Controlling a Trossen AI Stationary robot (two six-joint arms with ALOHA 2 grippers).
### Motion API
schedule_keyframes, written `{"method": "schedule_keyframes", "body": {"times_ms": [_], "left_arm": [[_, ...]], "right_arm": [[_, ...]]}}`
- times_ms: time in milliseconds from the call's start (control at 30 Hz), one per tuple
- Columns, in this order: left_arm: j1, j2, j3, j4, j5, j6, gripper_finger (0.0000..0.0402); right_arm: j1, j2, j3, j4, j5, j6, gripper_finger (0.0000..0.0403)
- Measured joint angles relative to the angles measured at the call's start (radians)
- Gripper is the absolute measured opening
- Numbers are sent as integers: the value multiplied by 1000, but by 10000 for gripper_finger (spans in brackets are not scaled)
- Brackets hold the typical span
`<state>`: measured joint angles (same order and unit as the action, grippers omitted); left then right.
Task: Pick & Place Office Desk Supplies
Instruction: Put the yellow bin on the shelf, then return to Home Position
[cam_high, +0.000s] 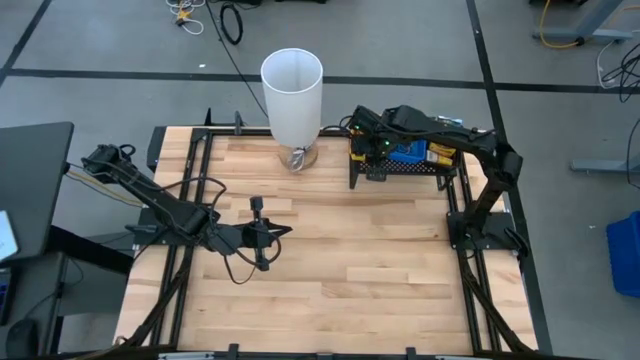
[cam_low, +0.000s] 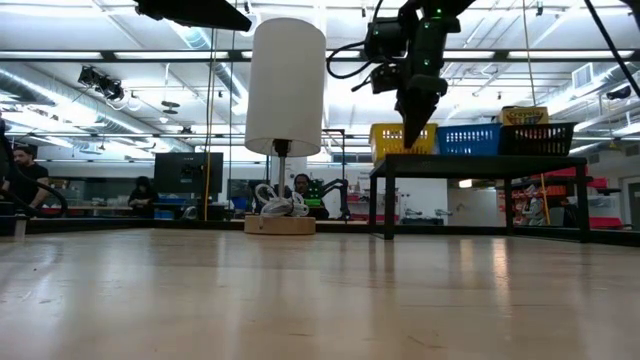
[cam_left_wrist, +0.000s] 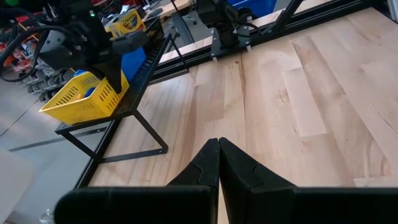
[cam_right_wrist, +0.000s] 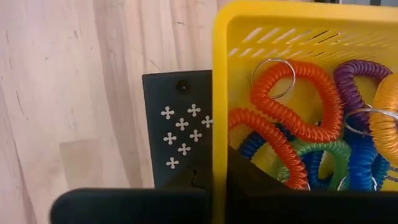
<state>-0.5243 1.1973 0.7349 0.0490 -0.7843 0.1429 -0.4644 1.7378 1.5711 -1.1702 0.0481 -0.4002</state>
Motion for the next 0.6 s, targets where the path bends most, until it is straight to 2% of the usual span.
{"method": "schedule_keyframes", "body": {"times_ms": [267, 600], "left_arm": [[0, 0, 0, 0, 0, 2, 7], [0, 0, 0, 0, 0, 3, 7]], "right_arm": [[1, 4, -4, 5, 8, 22, 71], [6, 3, -3, 31, 47, 31, 171]]}}
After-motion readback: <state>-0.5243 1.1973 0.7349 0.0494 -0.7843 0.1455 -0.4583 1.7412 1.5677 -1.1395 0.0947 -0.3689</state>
